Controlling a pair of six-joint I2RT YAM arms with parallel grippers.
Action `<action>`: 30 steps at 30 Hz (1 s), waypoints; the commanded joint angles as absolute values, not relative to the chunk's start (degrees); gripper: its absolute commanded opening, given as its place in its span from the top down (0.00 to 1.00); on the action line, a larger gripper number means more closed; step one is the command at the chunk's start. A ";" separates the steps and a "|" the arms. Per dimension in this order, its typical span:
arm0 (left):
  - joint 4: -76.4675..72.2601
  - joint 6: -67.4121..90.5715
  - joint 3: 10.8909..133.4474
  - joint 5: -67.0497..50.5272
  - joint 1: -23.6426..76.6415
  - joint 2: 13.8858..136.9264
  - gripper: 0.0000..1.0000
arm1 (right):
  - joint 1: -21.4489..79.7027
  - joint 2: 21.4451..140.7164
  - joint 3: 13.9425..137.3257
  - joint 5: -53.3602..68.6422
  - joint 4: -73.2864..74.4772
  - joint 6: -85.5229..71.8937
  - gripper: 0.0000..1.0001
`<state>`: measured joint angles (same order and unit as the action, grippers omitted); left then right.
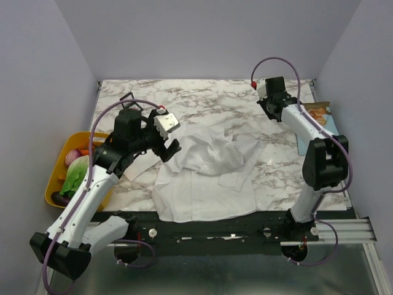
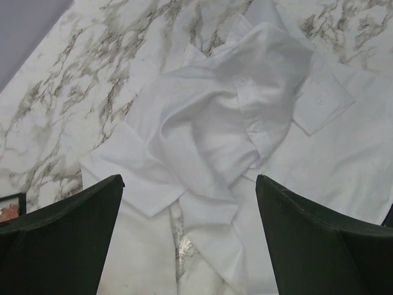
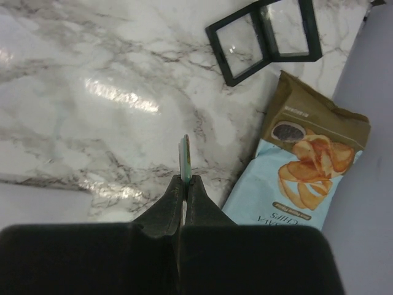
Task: Remove the brooch from the garment
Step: Place the brooch in the brooch box.
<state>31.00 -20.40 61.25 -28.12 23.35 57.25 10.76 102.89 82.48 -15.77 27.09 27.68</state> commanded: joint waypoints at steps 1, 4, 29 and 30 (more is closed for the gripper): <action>33.15 -18.56 58.01 -21.80 22.68 53.09 0.01 | 8.88 107.39 89.73 -20.74 24.52 27.77 0.99; 29.90 -13.65 56.78 -18.29 22.15 52.47 0.01 | 8.00 111.00 93.24 -21.62 24.43 28.74 0.99; 36.12 -20.57 54.93 -15.12 18.46 46.59 0.01 | 3.87 131.39 110.91 -23.64 21.62 34.18 0.99; 36.04 -20.48 54.41 -15.90 18.02 46.32 0.01 | 3.87 132.44 111.44 -23.82 21.53 34.54 0.99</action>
<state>34.41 -19.31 55.79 -14.96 19.51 48.56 4.10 128.81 108.33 -22.37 23.24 32.21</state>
